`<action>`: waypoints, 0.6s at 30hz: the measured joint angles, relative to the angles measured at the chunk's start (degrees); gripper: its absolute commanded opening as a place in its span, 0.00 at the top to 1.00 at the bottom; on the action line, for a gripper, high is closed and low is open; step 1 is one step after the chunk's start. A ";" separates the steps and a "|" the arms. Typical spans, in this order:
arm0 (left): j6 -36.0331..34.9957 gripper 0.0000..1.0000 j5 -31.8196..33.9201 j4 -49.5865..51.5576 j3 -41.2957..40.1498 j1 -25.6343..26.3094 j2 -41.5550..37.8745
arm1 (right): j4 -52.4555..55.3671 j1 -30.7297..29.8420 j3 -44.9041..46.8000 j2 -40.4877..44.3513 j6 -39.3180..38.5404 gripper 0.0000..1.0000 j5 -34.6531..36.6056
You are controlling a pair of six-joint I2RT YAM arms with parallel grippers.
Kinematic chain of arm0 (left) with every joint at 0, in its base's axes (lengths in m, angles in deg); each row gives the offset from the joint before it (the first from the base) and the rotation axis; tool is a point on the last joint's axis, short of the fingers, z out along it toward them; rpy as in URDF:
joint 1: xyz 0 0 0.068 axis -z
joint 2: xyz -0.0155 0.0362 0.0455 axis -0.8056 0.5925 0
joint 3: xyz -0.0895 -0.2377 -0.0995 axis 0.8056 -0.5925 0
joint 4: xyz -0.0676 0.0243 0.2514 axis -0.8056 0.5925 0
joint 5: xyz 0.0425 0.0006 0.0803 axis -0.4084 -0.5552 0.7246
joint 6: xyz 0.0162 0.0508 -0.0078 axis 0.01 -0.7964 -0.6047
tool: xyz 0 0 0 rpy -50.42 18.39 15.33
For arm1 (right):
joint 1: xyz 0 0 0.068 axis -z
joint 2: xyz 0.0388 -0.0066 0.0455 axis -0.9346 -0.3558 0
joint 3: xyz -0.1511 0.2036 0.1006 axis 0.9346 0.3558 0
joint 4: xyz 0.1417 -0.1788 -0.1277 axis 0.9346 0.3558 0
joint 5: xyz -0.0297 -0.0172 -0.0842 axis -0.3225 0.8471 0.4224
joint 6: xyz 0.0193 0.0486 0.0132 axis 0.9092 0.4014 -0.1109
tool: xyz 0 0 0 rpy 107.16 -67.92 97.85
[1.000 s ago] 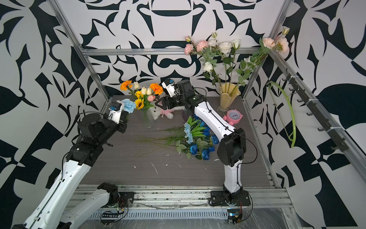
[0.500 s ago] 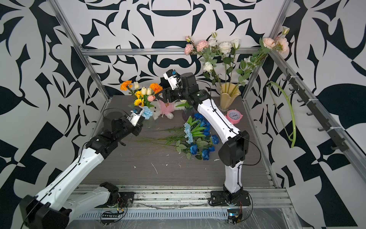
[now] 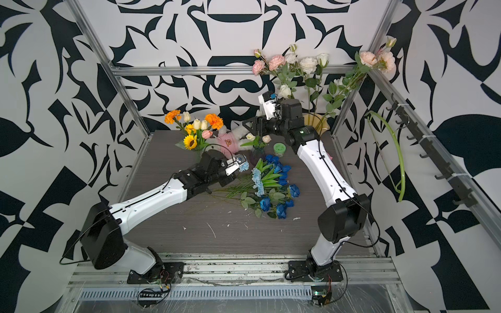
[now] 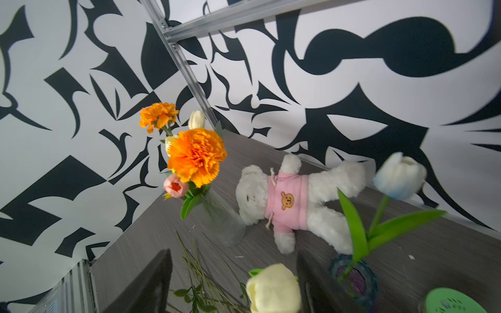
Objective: Pick out blue flowers from the vase
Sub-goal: Place the flower at the center of the board.
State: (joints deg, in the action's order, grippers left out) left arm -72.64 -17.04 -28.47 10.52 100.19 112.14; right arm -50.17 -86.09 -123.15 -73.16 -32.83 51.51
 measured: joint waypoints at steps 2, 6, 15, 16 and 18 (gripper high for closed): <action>-1.51 1.00 1.14 0.31 2.49 1.84 3.63 | -0.46 1.73 1.79 0.83 0.33 0.29 -0.09; -3.93 1.00 1.66 0.85 7.32 4.57 10.49 | -1.11 4.61 4.46 1.77 1.22 0.29 -0.50; -5.51 1.00 0.83 1.90 12.13 6.51 16.72 | -1.64 7.06 6.32 2.14 1.60 0.29 -1.42; -5.44 1.00 0.59 2.05 12.15 6.56 16.72 | -1.66 7.10 6.43 2.25 1.64 0.29 -1.55; -5.27 0.91 0.00 2.10 12.15 6.67 16.72 | -1.73 7.21 6.67 2.51 1.73 0.29 -1.77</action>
State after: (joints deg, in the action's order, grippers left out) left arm -77.90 -17.04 -26.37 22.68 106.85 128.86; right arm -51.89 -78.87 -116.48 -70.64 -31.11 49.74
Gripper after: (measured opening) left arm 0.071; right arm 0.713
